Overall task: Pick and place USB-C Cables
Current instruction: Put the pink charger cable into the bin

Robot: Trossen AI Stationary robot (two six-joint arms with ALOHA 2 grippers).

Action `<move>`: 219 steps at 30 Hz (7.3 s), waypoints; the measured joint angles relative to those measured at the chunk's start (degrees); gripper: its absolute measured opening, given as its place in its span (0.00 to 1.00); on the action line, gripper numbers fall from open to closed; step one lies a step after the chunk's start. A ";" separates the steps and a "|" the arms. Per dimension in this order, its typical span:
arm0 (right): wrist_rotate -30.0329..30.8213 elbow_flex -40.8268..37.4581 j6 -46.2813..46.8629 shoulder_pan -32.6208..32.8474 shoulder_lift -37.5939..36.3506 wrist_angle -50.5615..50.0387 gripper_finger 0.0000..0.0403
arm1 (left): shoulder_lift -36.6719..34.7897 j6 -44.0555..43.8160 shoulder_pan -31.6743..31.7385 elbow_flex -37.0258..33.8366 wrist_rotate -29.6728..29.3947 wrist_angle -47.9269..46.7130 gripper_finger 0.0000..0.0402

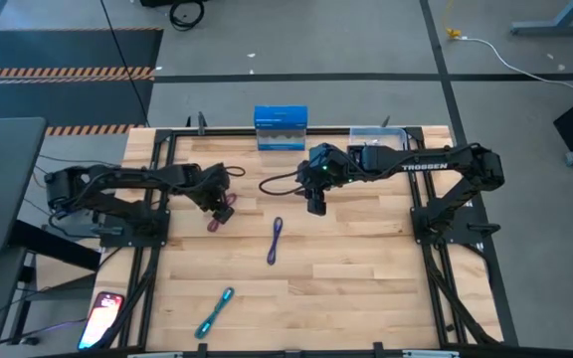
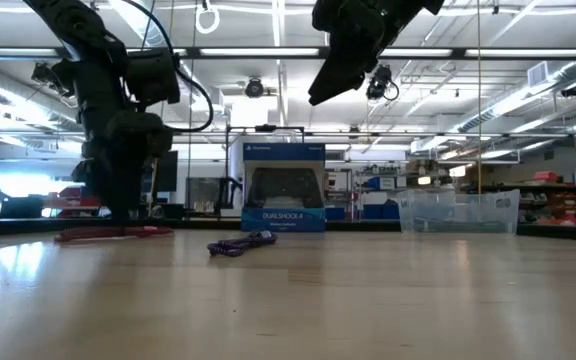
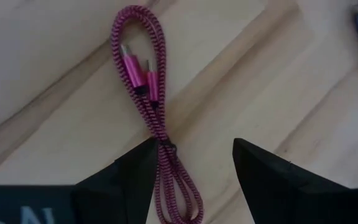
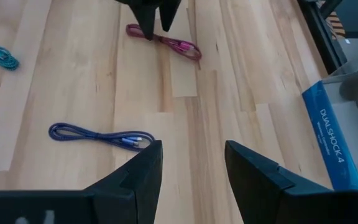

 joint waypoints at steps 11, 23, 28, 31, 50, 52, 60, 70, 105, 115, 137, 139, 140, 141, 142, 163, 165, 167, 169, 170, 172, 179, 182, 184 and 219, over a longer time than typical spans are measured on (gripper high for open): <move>-0.04 0.00 0.86 0.14 0.00 -1.33 0.45 | 0.14 -2.23 -5.77 0.01 -7.48 0.53 0.54; -0.04 -3.78 1.62 0.07 -0.09 0.45 0.45 | 4.24 -2.17 -6.00 -0.01 -15.33 0.97 0.54; -0.04 -3.87 1.97 0.04 -0.09 0.87 0.45 | 9.43 -2.22 -6.11 0.29 -15.69 1.67 0.54; -0.04 -3.87 1.50 0.23 -0.09 1.13 0.45 | 11.21 -2.25 -6.10 0.46 -15.82 1.28 0.54; -4.48 -3.87 -0.92 0.68 -0.07 1.98 0.45 | 10.85 -1.48 -6.09 0.09 -16.60 2.45 0.18; -4.47 -3.87 -0.64 0.68 -0.07 2.60 0.45 | 10.85 -1.29 -6.09 0.08 -16.55 2.61 0.11; -4.46 -3.87 -0.65 0.68 -0.04 4.88 0.45 | 10.85 0.39 -6.00 0.13 -15.04 2.94 0.05; -4.55 -3.87 0.85 0.76 -0.02 5.17 0.45 | 10.66 4.98 -6.35 5.92 -13.10 2.26 0.05; -4.37 -3.87 -11.41 0.07 0.00 19.40 0.45 | 0.05 19.47 -10.87 11.47 -6.25 27.10 0.06; -5.11 -3.87 -13.21 0.09 0.22 21.26 0.45 | 0.10 19.44 -10.96 11.47 -3.58 27.68 0.06; -10.04 -3.89 -17.04 0.07 7.21 24.21 0.24 | 0.12 20.79 -10.95 11.47 -1.82 24.07 0.06; -11.25 -3.89 -17.20 0.07 7.21 24.02 0.26 | 0.12 20.79 -10.41 11.47 -1.57 24.03 0.06; -11.87 -3.89 -17.21 0.07 7.21 23.79 0.27 | 0.12 20.79 -10.17 11.47 -1.57 24.03 0.06; -12.34 -3.89 -17.20 0.08 7.21 23.64 0.29 | 0.12 20.79 -10.01 11.47 -1.60 24.03 0.06; -12.47 -3.89 -17.20 0.13 7.30 23.88 0.30 | 0.12 20.81 -9.87 11.47 -1.60 24.03 0.06; -7.67 -3.87 -18.12 -0.45 7.32 20.52 0.02 | -0.38 21.49 -9.74 11.47 -5.64 23.62 0.27; -6.73 -3.87 -17.99 -1.03 7.13 18.67 0.02 | -0.91 22.51 -9.74 11.47 -5.73 23.34 0.32; -4.16 -3.87 -17.20 -1.68 6.29 15.51 0.02 | -1.66 23.59 -9.72 11.42 -7.09 20.86 0.36; 0.44 -3.87 -16.70 -2.43 5.12 11.66 0.02 | -3.04 25.71 -9.74 11.39 -8.85 18.43 0.39; 3.69 -3.87 -16.39 -2.93 4.16 8.85 0.02 | -3.92 26.85 -9.74 11.47 -10.37 16.70 0.40; 9.58 -3.59 -15.53 -4.05 1.91 4.03 0.02 | -4.78 28.07 -9.72 11.47 -15.38 13.29 0.41; 21.51 0.35 -6.22 -9.70 -8.87 -15.99 0.02 | -4.87 32.78 -9.72 11.45 -22.05 8.67 0.41; 22.37 1.71 -1.93 -13.45 -12.52 -21.57 0.02 | -4.83 38.41 -9.74 10.50 -22.20 15.48 0.41; 22.80 2.74 0.16 -16.58 -13.67 -27.49 0.02 | -5.36 41.44 -9.50 9.27 -21.12 22.36 0.41; 28.65 8.85 -1.71 -36.85 19.24 -52.14 0.11 | -6.79 34.21 7.14 -6.57 11.86 72.67 0.35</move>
